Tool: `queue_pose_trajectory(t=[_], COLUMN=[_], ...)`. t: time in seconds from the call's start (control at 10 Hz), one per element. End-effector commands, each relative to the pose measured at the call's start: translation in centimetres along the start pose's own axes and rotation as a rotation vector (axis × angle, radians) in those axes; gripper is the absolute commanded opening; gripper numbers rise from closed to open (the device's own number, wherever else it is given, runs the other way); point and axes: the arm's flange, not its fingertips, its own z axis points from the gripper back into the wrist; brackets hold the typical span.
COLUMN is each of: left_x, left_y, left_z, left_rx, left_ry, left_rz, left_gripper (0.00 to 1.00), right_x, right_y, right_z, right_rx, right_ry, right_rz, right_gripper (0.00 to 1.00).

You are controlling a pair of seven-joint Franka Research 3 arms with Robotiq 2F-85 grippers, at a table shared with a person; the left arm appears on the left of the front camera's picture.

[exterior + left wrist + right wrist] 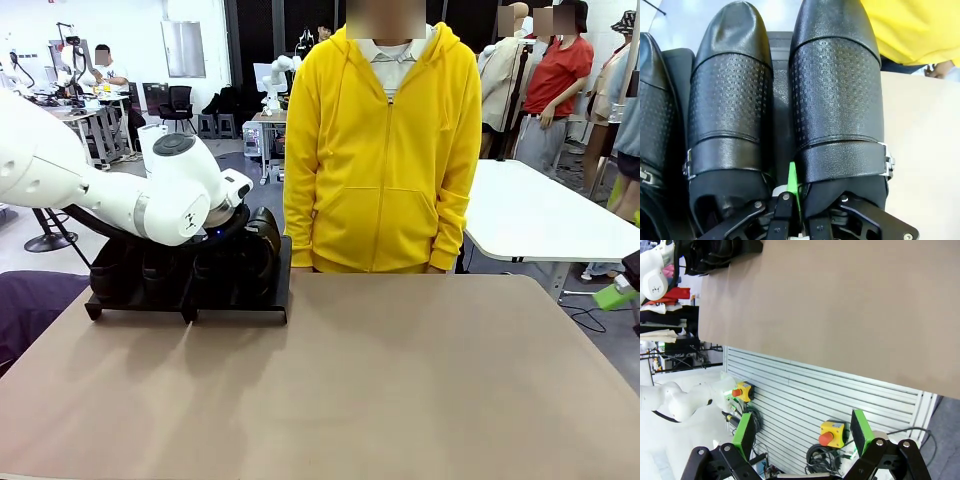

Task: Organize the shoes by placing them on the stand.
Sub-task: Place the Shoe from the middle of the table onto the Shoes Stand.

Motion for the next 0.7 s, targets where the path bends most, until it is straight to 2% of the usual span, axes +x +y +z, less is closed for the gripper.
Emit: queue_pose_trajectory(t=[0.0, 0.1, 0.2, 0.3, 0.6], left_x=[1.14, 1.17, 1.18, 1.13, 1.12], left_y=[-0.44, -0.53, -0.6, -0.52, -0.66], left_z=[-0.38, -0.47, -0.49, -0.47, 0.07], left_rx=[-0.003, -0.013, -0.013, -0.012, 0.002], left_ry=[0.016, 0.028, 0.035, 0.042, 0.044], left_rz=[0.015, 0.01, 0.012, 0.018, 0.016], left_gripper=[0.0, 0.14, 0.71, 1.0, 1.0], right_x=[0.14, 0.14, 0.14, 0.14, 0.14], right_y=[0.19, 0.19, 0.19, 0.19, 0.19], right_z=[0.2, 0.2, 0.2, 0.2, 0.2], right_rx=[0.03, 0.03, 0.03, 0.03, 0.03], right_ry=[-0.002, -0.002, -0.002, -0.002, -0.002], right_rz=[0.009, 0.009, 0.009, 0.009, 0.009], right_gripper=[1.0, 1.0, 1.0, 1.0, 1.0])
